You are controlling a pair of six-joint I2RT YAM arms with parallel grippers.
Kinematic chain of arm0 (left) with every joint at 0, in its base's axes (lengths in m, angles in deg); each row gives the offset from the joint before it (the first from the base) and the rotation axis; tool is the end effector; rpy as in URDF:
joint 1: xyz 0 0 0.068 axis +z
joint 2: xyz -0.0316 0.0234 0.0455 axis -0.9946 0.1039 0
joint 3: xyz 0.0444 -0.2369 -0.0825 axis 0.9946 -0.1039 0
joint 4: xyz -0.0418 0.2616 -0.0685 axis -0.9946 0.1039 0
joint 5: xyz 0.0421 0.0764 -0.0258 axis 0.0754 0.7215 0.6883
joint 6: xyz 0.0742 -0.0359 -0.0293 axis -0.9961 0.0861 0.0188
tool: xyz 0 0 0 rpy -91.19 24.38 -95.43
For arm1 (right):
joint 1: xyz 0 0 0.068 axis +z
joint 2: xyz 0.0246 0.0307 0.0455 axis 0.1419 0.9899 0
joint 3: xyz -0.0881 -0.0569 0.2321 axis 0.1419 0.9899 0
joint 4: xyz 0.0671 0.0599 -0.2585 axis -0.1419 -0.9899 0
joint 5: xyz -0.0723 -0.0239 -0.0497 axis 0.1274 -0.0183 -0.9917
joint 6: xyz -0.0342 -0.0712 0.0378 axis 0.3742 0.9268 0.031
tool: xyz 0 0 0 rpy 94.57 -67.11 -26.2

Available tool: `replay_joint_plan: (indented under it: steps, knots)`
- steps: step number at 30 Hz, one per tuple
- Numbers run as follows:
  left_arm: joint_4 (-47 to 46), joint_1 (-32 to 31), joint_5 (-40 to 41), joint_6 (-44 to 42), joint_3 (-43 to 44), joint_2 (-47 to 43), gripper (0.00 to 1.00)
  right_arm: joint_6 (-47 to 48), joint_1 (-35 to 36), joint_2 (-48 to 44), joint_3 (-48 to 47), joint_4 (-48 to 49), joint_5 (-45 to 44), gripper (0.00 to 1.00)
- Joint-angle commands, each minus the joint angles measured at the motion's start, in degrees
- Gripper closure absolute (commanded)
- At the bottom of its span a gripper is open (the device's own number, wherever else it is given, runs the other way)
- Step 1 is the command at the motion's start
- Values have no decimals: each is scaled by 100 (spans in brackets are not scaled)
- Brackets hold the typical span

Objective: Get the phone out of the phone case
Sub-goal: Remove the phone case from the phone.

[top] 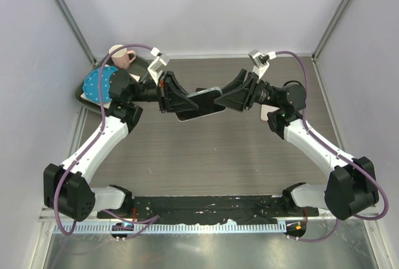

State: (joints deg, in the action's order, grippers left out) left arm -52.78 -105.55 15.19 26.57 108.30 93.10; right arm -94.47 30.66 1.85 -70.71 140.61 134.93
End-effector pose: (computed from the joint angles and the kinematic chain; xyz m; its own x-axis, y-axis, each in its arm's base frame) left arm 0.2560 -0.1809 0.3849 -0.4308 -0.0509 -0.9010 0.8966 -0.1378 -0.4209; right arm 0.2533 0.1768 0.3773 -0.5105 0.2935 -0.8082 -0.8581 -0.1144 0.5005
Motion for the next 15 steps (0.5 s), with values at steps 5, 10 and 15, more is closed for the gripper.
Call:
replay_joint_plan:
  steps: [5,10,15]
  knots:
    - [-9,51,677,-96,44,-41,100,671,123,-77,-52,-61,46,49]
    - [62,51,942,-87,-44,20,100,1514,193,2,-281,-870,-68,50]
    - [53,51,960,-60,-79,38,100,1929,272,116,-422,-1451,-218,67]
